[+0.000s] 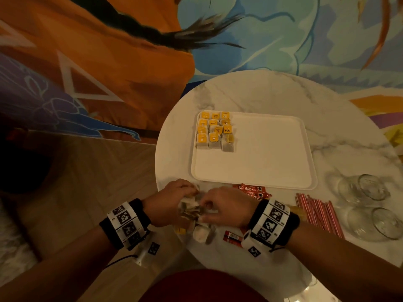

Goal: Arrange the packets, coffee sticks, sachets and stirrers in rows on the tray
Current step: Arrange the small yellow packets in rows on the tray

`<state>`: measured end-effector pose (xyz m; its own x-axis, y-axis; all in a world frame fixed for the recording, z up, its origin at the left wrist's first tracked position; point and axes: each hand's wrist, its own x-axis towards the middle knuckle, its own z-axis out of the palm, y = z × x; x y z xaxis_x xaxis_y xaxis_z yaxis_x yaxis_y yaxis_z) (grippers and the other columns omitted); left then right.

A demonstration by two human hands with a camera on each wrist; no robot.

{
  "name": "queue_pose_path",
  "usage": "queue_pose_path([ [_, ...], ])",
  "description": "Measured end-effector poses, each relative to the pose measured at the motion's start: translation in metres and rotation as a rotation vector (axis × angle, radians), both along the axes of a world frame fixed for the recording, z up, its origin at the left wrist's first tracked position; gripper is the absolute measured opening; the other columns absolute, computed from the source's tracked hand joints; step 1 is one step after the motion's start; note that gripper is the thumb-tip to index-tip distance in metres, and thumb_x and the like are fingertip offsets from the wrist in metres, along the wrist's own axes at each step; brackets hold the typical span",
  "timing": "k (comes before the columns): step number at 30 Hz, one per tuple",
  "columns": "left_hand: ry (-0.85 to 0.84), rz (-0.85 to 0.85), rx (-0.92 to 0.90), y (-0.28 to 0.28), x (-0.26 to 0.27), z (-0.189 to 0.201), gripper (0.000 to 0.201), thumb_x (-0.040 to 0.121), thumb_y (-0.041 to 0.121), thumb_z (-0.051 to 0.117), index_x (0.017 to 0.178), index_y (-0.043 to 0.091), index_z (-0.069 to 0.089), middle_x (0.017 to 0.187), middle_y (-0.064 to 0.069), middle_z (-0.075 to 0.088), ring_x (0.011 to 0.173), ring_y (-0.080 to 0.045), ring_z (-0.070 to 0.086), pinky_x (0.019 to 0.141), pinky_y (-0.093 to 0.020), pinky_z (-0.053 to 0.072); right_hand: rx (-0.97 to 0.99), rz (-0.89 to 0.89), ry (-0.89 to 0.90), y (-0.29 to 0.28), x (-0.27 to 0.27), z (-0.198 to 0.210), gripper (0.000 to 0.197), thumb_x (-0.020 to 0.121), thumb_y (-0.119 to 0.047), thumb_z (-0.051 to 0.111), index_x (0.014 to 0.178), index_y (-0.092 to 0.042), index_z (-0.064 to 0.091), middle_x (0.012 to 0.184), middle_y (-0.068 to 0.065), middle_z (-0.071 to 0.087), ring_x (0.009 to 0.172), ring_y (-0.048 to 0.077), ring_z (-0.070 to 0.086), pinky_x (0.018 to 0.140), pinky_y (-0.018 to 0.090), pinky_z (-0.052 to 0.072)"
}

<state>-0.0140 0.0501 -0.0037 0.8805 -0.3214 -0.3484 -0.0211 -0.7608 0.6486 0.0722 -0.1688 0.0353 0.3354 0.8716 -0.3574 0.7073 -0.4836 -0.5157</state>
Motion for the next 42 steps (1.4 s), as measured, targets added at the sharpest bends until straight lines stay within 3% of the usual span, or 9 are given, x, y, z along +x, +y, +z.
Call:
queue_pose_path([
  [4, -0.008, -0.036, 0.122, -0.006, -0.002, -0.006, 0.091, 0.064, 0.058, 0.084, 0.142, 0.035, 0.042, 0.139, 0.006, 0.032, 0.126, -0.017, 0.031, 0.111, -0.036, 0.036, -0.066, 0.041, -0.078, 0.000, -0.015, -0.007, 0.050, 0.075, -0.075, 0.059, 0.085, -0.027, 0.060, 0.084, -0.009, 0.063, 0.069, 0.010, 0.060, 0.057, 0.030, 0.050],
  [6, -0.013, -0.057, 0.154, -0.009, -0.001, -0.005, 0.086, 0.069, 0.052, 0.083, 0.143, 0.034, 0.043, 0.138, 0.003, 0.032, 0.124, -0.018, 0.032, 0.109, -0.035, 0.037, -0.064, 0.068, -0.131, 0.000, -0.021, -0.012, 0.047, 0.074, -0.073, 0.061, 0.086, -0.028, 0.058, 0.084, -0.008, 0.062, 0.066, 0.011, 0.059, 0.052, 0.025, 0.042],
  [12, 0.028, -0.051, 0.102, -0.015, 0.009, -0.004, 0.051, 0.073, 0.040, 0.078, 0.120, 0.033, 0.059, 0.120, 0.006, 0.040, 0.109, -0.015, 0.041, 0.096, -0.038, 0.044, -0.030, 0.048, -0.170, 0.000, -0.020, -0.022, 0.034, 0.084, -0.052, 0.062, 0.107, -0.027, 0.062, 0.103, -0.005, 0.065, 0.083, 0.018, 0.065, 0.062, 0.027, 0.044],
  [16, 0.009, -0.053, 0.097, -0.017, 0.017, -0.004, 0.030, 0.078, 0.038, 0.077, 0.101, 0.035, 0.059, 0.110, 0.006, 0.046, 0.100, -0.013, 0.048, 0.088, -0.036, 0.047, -0.046, -0.003, -0.181, -0.002, -0.010, -0.018, 0.021, 0.086, -0.041, 0.062, 0.097, -0.025, 0.066, 0.095, -0.004, 0.065, 0.081, 0.019, 0.064, 0.062, 0.030, 0.046],
  [20, -0.027, -0.021, 0.070, -0.021, 0.026, -0.003, 0.026, 0.080, 0.037, 0.075, 0.091, 0.036, 0.052, 0.099, 0.007, 0.053, 0.092, -0.012, 0.051, 0.083, -0.040, 0.047, -0.069, -0.044, -0.203, -0.003, 0.000, -0.016, 0.014, 0.086, -0.037, 0.062, 0.092, -0.025, 0.067, 0.091, -0.003, 0.067, 0.081, 0.020, 0.065, 0.064, 0.034, 0.051],
  [27, -0.059, 0.110, 0.012, -0.015, 0.039, -0.005, 0.036, 0.081, 0.036, 0.080, 0.110, 0.022, 0.064, 0.106, 0.003, 0.063, 0.097, -0.017, 0.059, 0.087, -0.038, 0.049, 0.001, -0.179, -0.110, -0.010, 0.016, 0.004, 0.021, 0.088, -0.039, 0.062, 0.104, -0.029, 0.071, 0.102, -0.002, 0.070, 0.090, 0.021, 0.065, 0.075, 0.040, 0.055],
  [30, -0.066, 0.106, -0.010, -0.017, 0.042, -0.004, 0.033, 0.082, 0.038, 0.078, 0.107, 0.023, 0.065, 0.099, 0.008, 0.062, 0.092, -0.015, 0.059, 0.083, -0.038, 0.050, 0.045, -0.216, -0.122, -0.015, 0.024, 0.013, 0.024, 0.089, -0.041, 0.063, 0.108, -0.030, 0.071, 0.104, -0.003, 0.069, 0.093, 0.020, 0.063, 0.077, 0.039, 0.053],
  [35, -0.065, 0.086, -0.041, -0.029, 0.045, -0.001, 0.029, 0.083, 0.031, 0.078, 0.106, 0.019, 0.065, 0.100, 0.001, 0.065, 0.090, -0.014, 0.058, 0.081, -0.034, 0.048, 0.137, -0.319, -0.053, -0.024, 0.040, 0.021, 0.021, 0.086, -0.042, 0.065, 0.101, -0.029, 0.071, 0.094, -0.010, 0.069, 0.086, 0.012, 0.062, 0.077, 0.040, 0.053],
  [42, -0.032, 0.152, -0.127, -0.033, 0.048, 0.006, 0.049, 0.075, 0.050, 0.079, 0.116, 0.028, 0.063, 0.103, 0.010, 0.069, 0.091, -0.008, 0.065, 0.081, -0.040, 0.055, 0.296, -0.469, 0.093, -0.035, 0.053, 0.020, 0.011, 0.089, -0.038, 0.069, 0.096, -0.030, 0.072, 0.087, -0.015, 0.070, 0.077, -0.004, 0.061, 0.069, 0.016, 0.042],
])
